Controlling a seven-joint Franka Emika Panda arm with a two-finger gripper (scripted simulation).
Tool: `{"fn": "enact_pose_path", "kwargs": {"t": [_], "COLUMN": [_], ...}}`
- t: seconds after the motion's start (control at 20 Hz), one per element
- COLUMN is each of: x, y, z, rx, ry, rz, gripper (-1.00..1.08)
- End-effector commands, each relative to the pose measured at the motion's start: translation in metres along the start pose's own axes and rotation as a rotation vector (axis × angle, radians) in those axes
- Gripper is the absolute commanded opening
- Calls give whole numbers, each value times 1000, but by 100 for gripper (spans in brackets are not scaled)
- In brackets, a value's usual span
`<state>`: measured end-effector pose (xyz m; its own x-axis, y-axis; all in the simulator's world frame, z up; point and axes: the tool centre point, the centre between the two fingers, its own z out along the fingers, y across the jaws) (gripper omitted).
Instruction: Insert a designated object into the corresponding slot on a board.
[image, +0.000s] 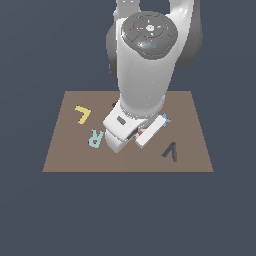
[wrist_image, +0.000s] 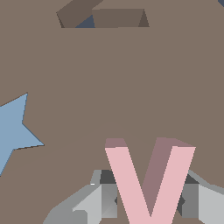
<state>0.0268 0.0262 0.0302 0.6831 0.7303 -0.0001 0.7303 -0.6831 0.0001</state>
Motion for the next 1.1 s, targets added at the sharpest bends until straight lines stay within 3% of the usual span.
{"fn": "enact_pose_path", "kwargs": {"t": [0.0, 0.55, 1.05], "x": [0, 1, 12], "y": [0, -2, -13], "z": [0, 0, -1], "rx": [0, 0, 0], "ry": [0, 0, 0], "rz": [0, 23, 166], "gripper": [-100, -100, -100]}}
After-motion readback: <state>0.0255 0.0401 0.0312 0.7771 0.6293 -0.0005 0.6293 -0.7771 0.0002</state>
